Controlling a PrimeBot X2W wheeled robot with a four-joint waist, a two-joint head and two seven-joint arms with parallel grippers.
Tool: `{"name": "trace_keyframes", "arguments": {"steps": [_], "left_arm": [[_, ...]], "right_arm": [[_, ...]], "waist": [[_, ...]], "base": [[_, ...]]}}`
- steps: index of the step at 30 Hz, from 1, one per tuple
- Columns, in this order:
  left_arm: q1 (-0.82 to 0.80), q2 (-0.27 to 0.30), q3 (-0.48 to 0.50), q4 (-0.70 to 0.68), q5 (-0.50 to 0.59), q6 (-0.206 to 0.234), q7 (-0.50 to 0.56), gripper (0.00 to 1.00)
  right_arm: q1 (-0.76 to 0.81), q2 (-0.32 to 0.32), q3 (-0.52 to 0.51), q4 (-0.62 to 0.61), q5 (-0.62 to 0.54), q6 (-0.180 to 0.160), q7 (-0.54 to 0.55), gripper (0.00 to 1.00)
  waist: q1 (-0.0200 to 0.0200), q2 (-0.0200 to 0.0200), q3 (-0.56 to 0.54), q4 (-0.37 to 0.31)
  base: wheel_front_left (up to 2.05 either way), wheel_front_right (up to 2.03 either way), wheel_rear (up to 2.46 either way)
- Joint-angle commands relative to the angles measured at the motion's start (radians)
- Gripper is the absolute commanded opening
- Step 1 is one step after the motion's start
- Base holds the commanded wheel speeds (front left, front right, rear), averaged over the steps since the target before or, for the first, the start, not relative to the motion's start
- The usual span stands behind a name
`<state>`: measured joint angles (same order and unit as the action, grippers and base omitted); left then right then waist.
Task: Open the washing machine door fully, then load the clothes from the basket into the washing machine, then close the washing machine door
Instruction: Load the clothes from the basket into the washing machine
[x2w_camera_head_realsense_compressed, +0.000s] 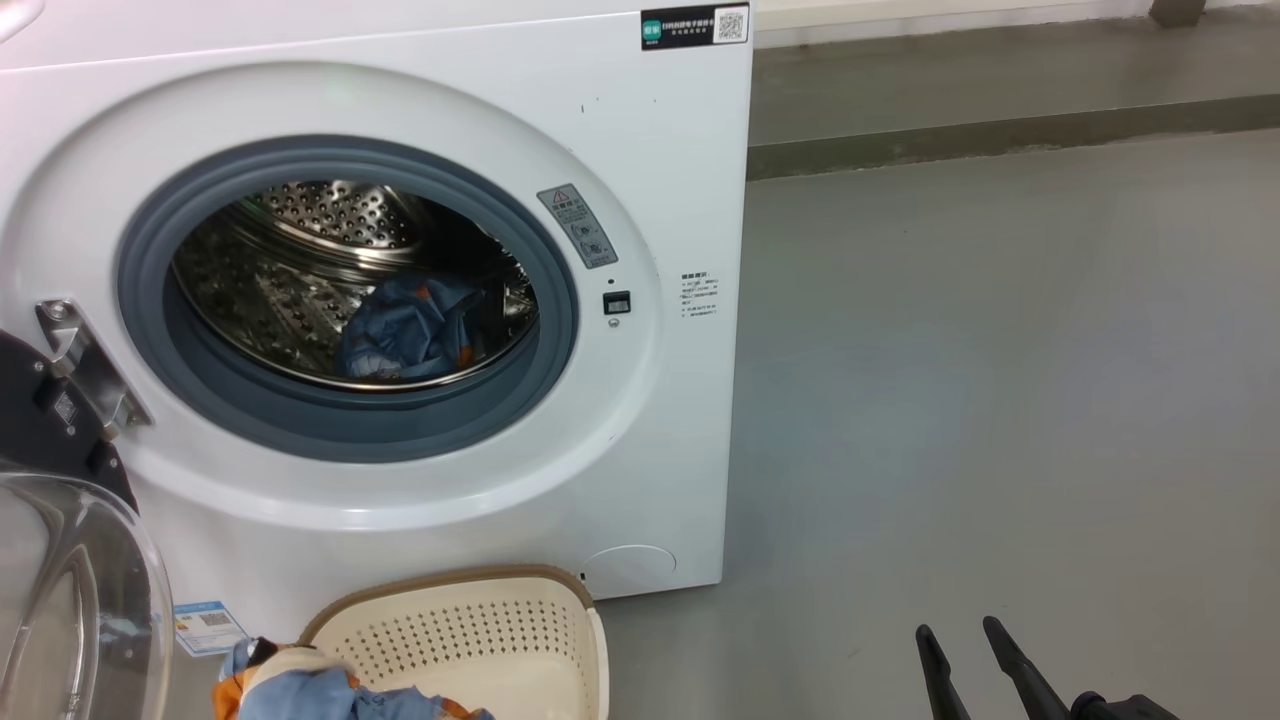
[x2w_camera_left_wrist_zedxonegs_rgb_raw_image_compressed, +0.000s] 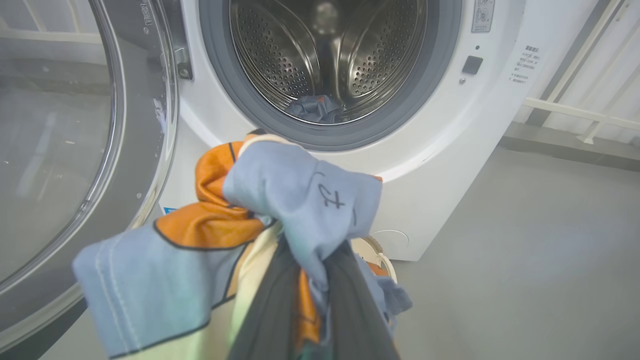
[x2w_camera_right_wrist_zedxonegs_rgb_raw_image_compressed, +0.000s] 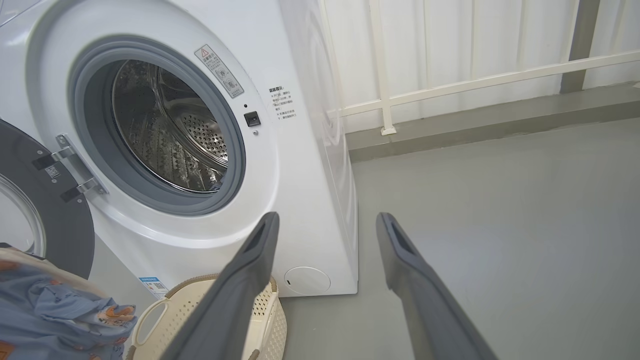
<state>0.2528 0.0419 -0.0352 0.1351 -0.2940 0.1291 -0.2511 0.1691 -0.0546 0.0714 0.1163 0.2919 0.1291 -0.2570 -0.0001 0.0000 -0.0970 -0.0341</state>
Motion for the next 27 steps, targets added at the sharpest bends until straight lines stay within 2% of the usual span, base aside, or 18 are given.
{"name": "trace_keyframes", "arguments": {"steps": [1,15,27], "left_arm": [[-0.017,0.008,0.028,-0.03,0.01,0.008,-0.011,0.0],[-0.04,0.008,0.025,-0.025,0.016,-0.001,-0.011,0.0],[-0.198,0.008,0.016,0.016,0.055,-0.006,-0.011,0.0]], "right_arm": [[-0.013,-0.008,0.027,-0.024,-0.005,0.002,-0.005,1.0],[-0.015,0.0,0.033,-0.028,0.001,0.002,-0.005,1.0],[-0.041,0.004,0.033,-0.032,0.006,0.002,-0.005,1.0]], "waist": [[0.0001,0.0,0.002,-0.001],[0.0001,0.0,0.026,-0.013],[0.0001,0.0,0.111,-0.05]], "base": [[0.0,0.0,0.0],[0.0,0.0,0.0],[0.0,0.0,0.0]]}}
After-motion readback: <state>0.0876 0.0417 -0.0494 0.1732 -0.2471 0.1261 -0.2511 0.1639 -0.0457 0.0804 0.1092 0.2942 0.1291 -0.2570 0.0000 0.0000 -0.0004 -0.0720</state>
